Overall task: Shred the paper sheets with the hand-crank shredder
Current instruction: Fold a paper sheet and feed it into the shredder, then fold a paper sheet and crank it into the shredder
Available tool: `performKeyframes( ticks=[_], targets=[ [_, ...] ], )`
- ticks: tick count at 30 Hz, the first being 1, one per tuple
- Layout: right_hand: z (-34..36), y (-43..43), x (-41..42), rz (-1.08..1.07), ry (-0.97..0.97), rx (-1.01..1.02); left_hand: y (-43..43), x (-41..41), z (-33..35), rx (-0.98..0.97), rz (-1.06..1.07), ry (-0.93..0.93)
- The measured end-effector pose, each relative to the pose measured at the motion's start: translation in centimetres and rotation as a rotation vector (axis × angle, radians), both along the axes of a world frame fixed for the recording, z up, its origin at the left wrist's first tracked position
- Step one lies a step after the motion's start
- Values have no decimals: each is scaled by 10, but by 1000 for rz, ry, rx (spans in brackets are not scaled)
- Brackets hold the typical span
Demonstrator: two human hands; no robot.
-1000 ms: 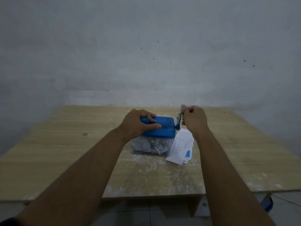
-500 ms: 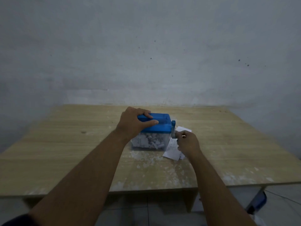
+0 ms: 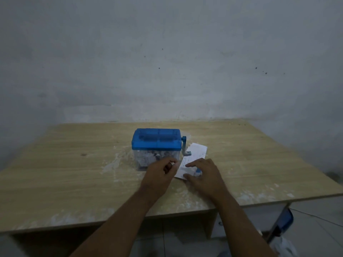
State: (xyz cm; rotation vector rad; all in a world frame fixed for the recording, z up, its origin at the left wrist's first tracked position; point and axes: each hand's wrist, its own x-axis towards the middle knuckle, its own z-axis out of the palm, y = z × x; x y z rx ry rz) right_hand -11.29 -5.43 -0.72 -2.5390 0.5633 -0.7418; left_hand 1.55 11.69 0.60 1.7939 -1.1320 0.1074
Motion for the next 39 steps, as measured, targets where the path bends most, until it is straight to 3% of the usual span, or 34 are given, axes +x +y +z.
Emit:
performKeyframes(
  ticks=[5,9,13,23,29,39],
  targets=[
    [-5,-4,0,108,6,-44,-3,3,-11,133,27,83],
    [-3,0,-1,129,-8,-72,-1,3,-11,132,2,120],
    [1,4,-2,112,-42,-151,2,4,-11,102,-24,163],
    [5,-3,-3,-25,-29,-107,2,4,-10,78,-63,258],
    [3,-1,-1,-10,-51,-31,2,6,-9,133,-64,201],
    [-4,-5,-1,3,-192,-136,-1,5,-9,174,-28,198]
  ],
)
